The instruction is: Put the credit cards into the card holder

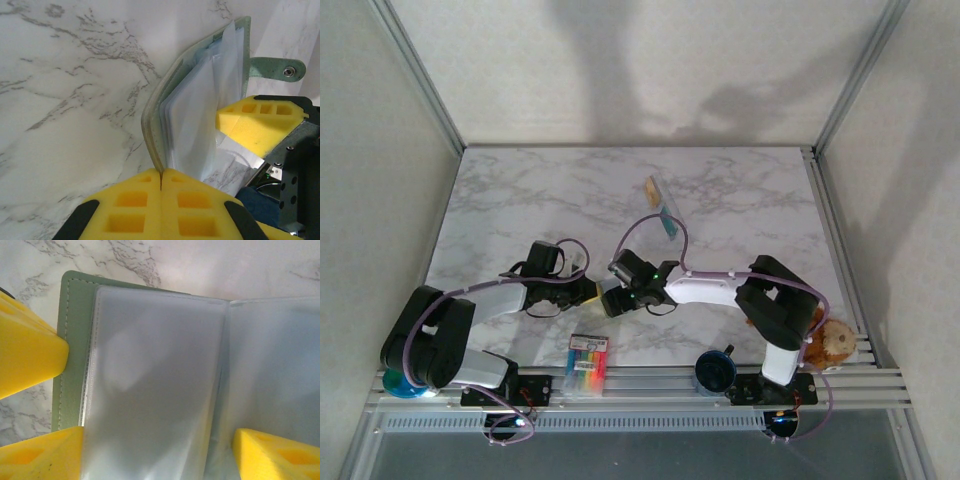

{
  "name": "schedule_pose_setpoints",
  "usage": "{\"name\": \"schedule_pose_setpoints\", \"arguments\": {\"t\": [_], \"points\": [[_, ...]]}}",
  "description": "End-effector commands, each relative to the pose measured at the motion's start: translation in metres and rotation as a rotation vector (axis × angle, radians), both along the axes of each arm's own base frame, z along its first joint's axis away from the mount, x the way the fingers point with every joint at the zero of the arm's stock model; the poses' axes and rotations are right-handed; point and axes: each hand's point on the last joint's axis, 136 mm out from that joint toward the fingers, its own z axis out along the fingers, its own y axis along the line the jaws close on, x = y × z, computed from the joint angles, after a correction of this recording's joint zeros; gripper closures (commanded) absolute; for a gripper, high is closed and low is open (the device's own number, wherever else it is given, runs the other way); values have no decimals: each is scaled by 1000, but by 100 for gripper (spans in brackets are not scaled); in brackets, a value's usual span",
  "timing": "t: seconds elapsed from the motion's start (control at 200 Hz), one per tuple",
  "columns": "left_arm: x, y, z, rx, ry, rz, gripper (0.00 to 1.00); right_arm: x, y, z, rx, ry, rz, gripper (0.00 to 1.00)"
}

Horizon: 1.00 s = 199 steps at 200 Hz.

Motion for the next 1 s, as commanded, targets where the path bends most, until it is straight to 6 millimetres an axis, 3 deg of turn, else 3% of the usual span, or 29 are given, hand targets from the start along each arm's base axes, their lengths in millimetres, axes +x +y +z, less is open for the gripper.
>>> {"name": "schedule_pose_setpoints", "arguments": {"t": [0.0,0.18,0.36,0.636,0.891,0.991], "points": [[1,-1,4,-25,-6,6,100,9,-21,-5,-121,-54,-69,25],[0,0,2,-24,-5,5,100,13,-33,-2,-151,-87,-93,31],[-1,-2,2,-26,-3,-11,100,23,-62,2,-243,-142,-196,37],[-1,-2,2,-26,0,-14,100,30,-68,19,-230,-152,-222,40],[-3,0,1,-16,-1,-15,100,54,-121,25,-340,-145,-406,36],[-2,0,1,-13,-1,-17,100,58,-126,37,-324,-159,-406,34]]}}
